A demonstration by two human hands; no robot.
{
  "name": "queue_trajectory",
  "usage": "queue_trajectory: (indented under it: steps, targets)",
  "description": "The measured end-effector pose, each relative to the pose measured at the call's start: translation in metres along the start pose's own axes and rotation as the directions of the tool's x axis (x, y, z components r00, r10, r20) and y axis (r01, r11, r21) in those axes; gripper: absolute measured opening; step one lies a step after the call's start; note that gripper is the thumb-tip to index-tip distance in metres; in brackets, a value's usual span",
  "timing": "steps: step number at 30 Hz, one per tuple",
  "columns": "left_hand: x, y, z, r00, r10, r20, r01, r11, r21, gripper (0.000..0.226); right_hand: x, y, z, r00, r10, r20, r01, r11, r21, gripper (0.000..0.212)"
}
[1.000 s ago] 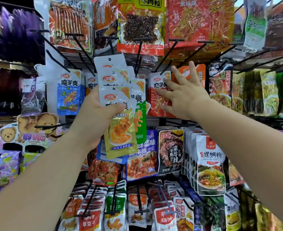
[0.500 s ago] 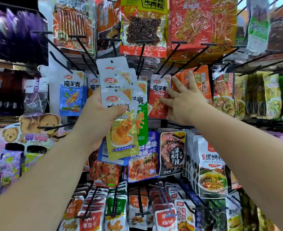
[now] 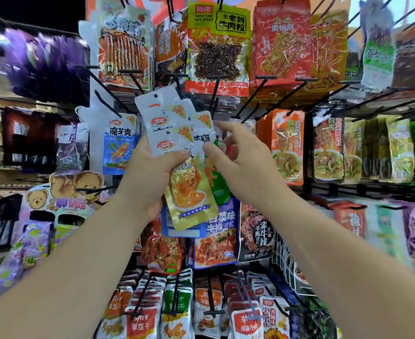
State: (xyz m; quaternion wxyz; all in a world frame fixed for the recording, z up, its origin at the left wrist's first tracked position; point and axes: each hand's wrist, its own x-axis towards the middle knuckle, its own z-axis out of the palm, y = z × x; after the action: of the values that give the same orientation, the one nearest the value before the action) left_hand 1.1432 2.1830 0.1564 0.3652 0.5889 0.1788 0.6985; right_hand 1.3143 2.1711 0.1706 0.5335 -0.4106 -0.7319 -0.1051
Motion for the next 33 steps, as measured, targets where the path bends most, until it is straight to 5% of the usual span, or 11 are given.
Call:
queue_trajectory:
  steps: [4, 9, 15, 24, 29, 33]
  targets:
    - [-0.024, 0.002, 0.002, 0.996, -0.022, -0.083, 0.012, 0.992, -0.127, 0.041, -0.029, -0.026, 0.024, 0.993, 0.058, 0.102, -0.082, 0.965, 0.250, 0.085]
    - [-0.056, -0.004, -0.017, 0.974, -0.107, -0.198, 0.086, 0.990, -0.111, 0.044, -0.063, -0.037, 0.040, 0.971, 0.123, 0.203, -0.201, 0.882, 0.426, 0.088]
    - [-0.089, -0.019, -0.031, 0.964, -0.182, -0.192, 0.163, 0.980, -0.110, 0.039, -0.102, -0.036, 0.072, 0.955, 0.193, 0.224, -0.295, 0.668, 0.683, 0.058]
    - [-0.111, -0.020, -0.027, 0.967, -0.248, -0.059, 0.216, 0.920, -0.327, 0.042, -0.120, -0.035, 0.088, 0.927, 0.341, 0.156, -0.315, 0.483, 0.817, 0.053]
    - [-0.113, -0.023, -0.026, 0.959, -0.277, -0.055, 0.241, 0.904, -0.352, 0.040, -0.122, -0.036, 0.085, 0.884, 0.412, 0.219, -0.368, 0.328, 0.870, 0.033]
    - [-0.111, -0.028, -0.025, 0.953, -0.288, -0.098, 0.233, 0.899, -0.370, 0.037, -0.120, -0.036, 0.088, 0.878, 0.451, 0.159, -0.344, 0.362, 0.866, 0.028]
